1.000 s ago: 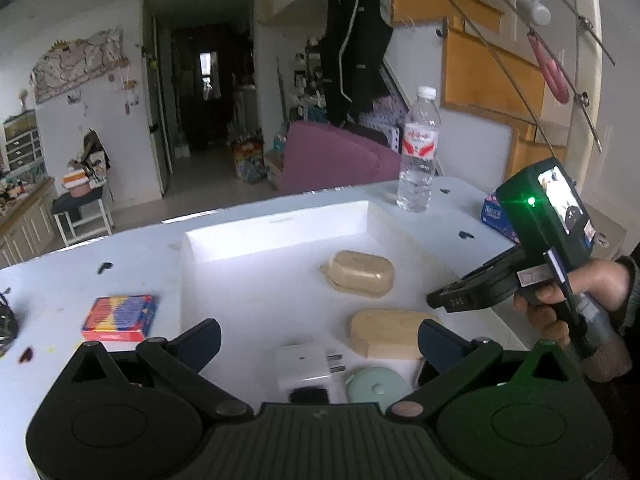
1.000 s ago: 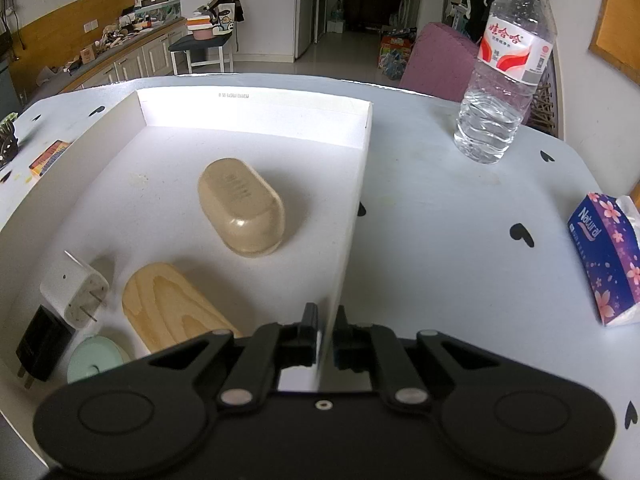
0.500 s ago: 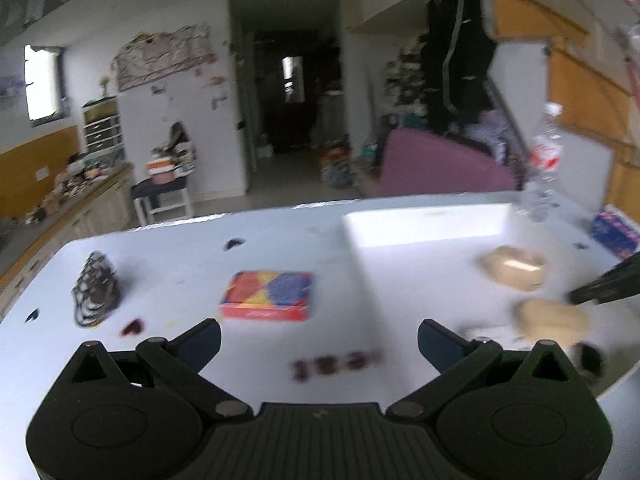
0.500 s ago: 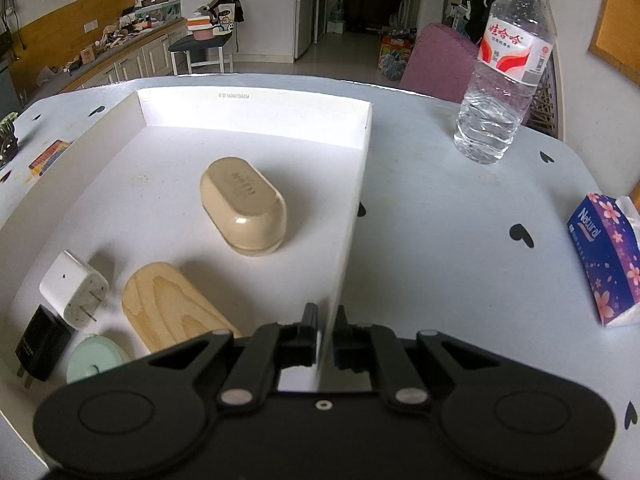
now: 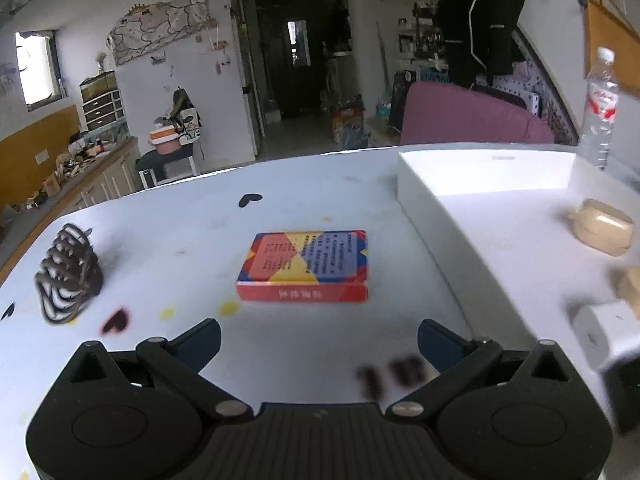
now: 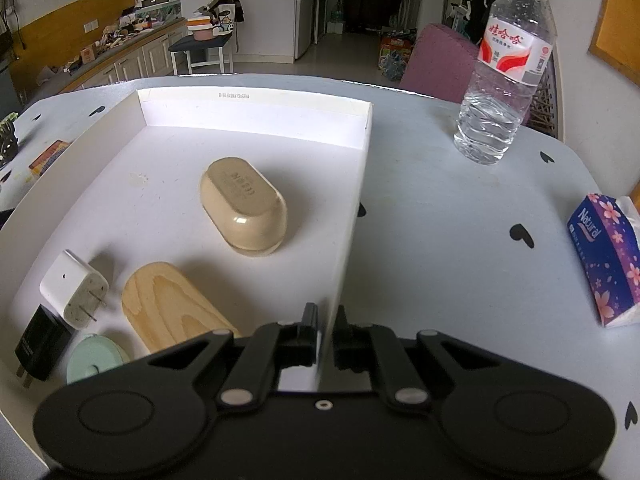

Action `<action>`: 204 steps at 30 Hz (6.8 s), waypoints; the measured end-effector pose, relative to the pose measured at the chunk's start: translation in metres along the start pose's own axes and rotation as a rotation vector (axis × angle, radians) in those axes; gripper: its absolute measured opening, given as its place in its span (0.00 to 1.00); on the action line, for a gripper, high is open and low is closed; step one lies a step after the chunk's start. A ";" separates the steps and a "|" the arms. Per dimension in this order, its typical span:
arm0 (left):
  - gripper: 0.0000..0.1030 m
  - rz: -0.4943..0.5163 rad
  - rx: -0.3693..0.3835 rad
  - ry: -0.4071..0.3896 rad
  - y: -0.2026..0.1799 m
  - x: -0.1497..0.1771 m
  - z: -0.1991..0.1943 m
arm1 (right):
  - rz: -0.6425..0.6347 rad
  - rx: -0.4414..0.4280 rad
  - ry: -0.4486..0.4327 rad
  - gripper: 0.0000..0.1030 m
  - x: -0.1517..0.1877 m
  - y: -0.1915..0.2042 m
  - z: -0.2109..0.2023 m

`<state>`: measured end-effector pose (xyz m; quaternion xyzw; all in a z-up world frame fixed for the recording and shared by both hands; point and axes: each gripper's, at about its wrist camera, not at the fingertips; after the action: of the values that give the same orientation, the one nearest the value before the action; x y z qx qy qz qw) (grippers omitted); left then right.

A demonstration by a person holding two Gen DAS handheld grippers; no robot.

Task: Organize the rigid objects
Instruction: 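Move the left tool back and grasp the colourful card box, then carry the card box into the tray and open the left tool, then move the left tool to the dark hair claw clip and grasp it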

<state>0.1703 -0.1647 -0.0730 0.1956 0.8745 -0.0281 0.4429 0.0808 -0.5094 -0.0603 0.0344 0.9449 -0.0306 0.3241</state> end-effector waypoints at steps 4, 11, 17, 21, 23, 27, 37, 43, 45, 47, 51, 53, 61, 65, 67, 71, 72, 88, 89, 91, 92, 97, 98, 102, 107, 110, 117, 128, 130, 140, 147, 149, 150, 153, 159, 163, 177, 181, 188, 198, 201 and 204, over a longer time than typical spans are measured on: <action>1.00 -0.013 0.006 0.009 0.004 -0.005 0.024 | -0.001 -0.002 -0.001 0.08 0.001 0.000 0.000; 1.00 -0.001 -0.011 -0.014 0.004 -0.017 0.043 | -0.002 -0.002 -0.001 0.08 0.001 0.000 0.001; 0.90 -0.003 -0.034 -0.026 0.002 -0.024 0.048 | -0.004 -0.002 -0.002 0.09 0.001 0.001 0.002; 0.88 -0.016 -0.046 -0.027 -0.001 -0.023 0.046 | -0.006 0.000 -0.003 0.09 0.001 0.002 0.001; 0.88 -0.025 -0.057 -0.026 -0.002 -0.023 0.046 | -0.005 -0.001 -0.003 0.09 0.002 0.002 0.001; 0.88 -0.065 -0.101 -0.020 -0.007 -0.019 0.037 | -0.007 -0.001 -0.003 0.09 0.002 0.003 0.001; 0.87 -0.197 -0.127 -0.059 -0.008 -0.011 -0.012 | -0.009 0.001 -0.004 0.09 0.002 0.004 0.000; 0.33 -0.225 -0.023 -0.120 -0.036 -0.044 -0.056 | -0.012 0.003 -0.005 0.09 0.003 0.004 0.000; 0.35 -0.178 0.012 -0.096 -0.050 -0.054 -0.057 | -0.010 0.002 -0.005 0.09 0.003 0.004 0.000; 0.35 -0.142 -0.016 -0.081 -0.061 -0.058 -0.054 | -0.008 0.001 -0.004 0.08 0.003 0.004 0.000; 0.68 -0.161 -0.070 -0.071 -0.055 -0.055 -0.050 | -0.012 0.002 -0.004 0.08 0.004 0.004 -0.001; 0.79 -0.170 -0.109 -0.058 -0.047 -0.050 -0.048 | -0.013 0.002 -0.003 0.08 0.003 0.004 -0.001; 0.99 -0.201 -0.210 0.100 -0.011 -0.028 -0.020 | -0.014 0.003 -0.004 0.08 0.003 0.004 0.000; 1.00 -0.235 -0.184 0.145 0.001 -0.018 -0.010 | -0.015 0.004 -0.004 0.09 0.003 0.004 0.000; 1.00 -0.271 -0.159 0.156 0.005 -0.019 -0.008 | -0.015 0.004 -0.004 0.09 0.003 0.004 0.000; 1.00 -0.267 -0.130 0.186 -0.001 -0.021 0.001 | -0.014 0.004 -0.004 0.09 0.003 0.004 0.000; 1.00 -0.262 -0.126 0.193 -0.005 -0.022 0.002 | -0.015 0.004 -0.004 0.09 0.003 0.004 0.000; 0.86 -0.279 -0.114 0.169 -0.002 -0.020 -0.004 | -0.014 0.004 -0.004 0.09 0.003 0.004 0.000; 0.86 -0.286 -0.121 0.169 0.000 -0.020 -0.005 | -0.014 0.003 -0.004 0.09 0.003 0.004 0.000; 0.86 -0.302 -0.134 0.169 0.006 -0.019 -0.006 | -0.015 0.005 -0.004 0.09 0.003 0.004 0.000; 0.86 -0.308 -0.140 0.168 0.008 -0.018 -0.007 | -0.016 0.005 -0.004 0.09 0.003 0.004 0.000; 0.86 -0.299 -0.138 0.100 0.008 -0.031 -0.033 | -0.015 0.004 -0.004 0.09 0.003 0.004 0.000; 0.85 -0.284 -0.132 0.074 0.003 -0.037 -0.040 | -0.014 0.004 -0.004 0.09 0.003 0.004 0.000; 0.86 -0.225 -0.069 -0.021 -0.025 -0.061 -0.069 | -0.014 0.004 -0.004 0.09 0.003 0.004 0.000; 0.86 -0.150 0.044 -0.080 -0.072 -0.078 -0.085 | -0.015 0.004 -0.004 0.09 0.003 0.004 0.000; 0.86 -0.135 0.107 -0.066 -0.101 -0.084 -0.078 | -0.014 0.004 -0.004 0.09 0.003 0.004 0.000; 0.86 -0.097 0.139 -0.009 -0.148 -0.088 -0.042 | -0.015 0.004 -0.003 0.09 0.003 0.004 0.000; 0.86 -0.110 0.111 0.130 -0.167 -0.075 0.014 | -0.014 0.004 -0.003 0.09 0.003 0.004 0.000; 0.86 -0.113 0.113 0.149 -0.168 -0.072 0.020 | -0.015 0.004 -0.003 0.09 0.003 0.004 0.000; 0.98 -0.120 0.125 0.178 -0.168 -0.069 0.022 | -0.014 0.005 -0.003 0.09 0.003 0.004 0.000; 0.99 -0.102 0.116 0.180 -0.171 -0.070 0.018 | -0.015 0.005 -0.003 0.09 0.003 0.004 0.000; 0.99 -0.102 0.122 0.172 -0.169 -0.069 0.011 | -0.015 0.005 -0.004 0.09 0.003 0.004 0.000; 0.99 -0.100 0.130 0.164 -0.168 -0.069 0.006 | -0.015 0.005 -0.003 0.09 0.003 0.004 0.000; 0.99 -0.077 0.156 0.137 -0.167 -0.068 -0.014 | -0.015 0.005 -0.003 0.09 0.003 0.004 0.000; 1.00 -0.044 0.184 0.055 -0.161 -0.065 -0.060 | -0.017 0.006 -0.003 0.09 0.003 0.004 -0.001; 1.00 -0.031 0.168 -0.007 -0.152 -0.061 -0.087 | -0.018 0.007 -0.004 0.09 0.002 0.004 -0.001; 1.00 -0.007 0.037 -0.180 -0.091 -0.032 -0.153 | -0.017 0.006 -0.003 0.09 0.002 0.004 -0.001; 1.00 -0.067 -0.066 -0.200 -0.060 -0.023 -0.150 | -0.019 0.008 -0.004 0.09 0.002 0.005 -0.001; 1.00 -0.209 -0.260 -0.280 0.004 -0.003 -0.136 | -0.023 0.010 -0.005 0.09 0.001 0.004 -0.002; 0.99 -0.373 -0.480 -0.356 0.069 -0.004 -0.075 | -0.028 0.013 -0.008 0.10 0.001 0.005 -0.002; 0.98 -0.437 -0.493 -0.346 0.083 -0.015 -0.050 | -0.029 0.013 -0.008 0.10 0.001 0.004 -0.002; 0.94 -0.501 -0.505 -0.339 0.096 -0.021 -0.029 | -0.032 0.015 -0.009 0.10 0.002 0.004 -0.003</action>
<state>0.1942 -0.0764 -0.0267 -0.1461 0.7892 0.0487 0.5945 0.0781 -0.5051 -0.0592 0.0215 0.9436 -0.0431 0.3277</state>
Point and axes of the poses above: each gripper's, at about its wrist camera, not at the fingertips, and z roughly the way its jaws point, y to its left, x to its underside
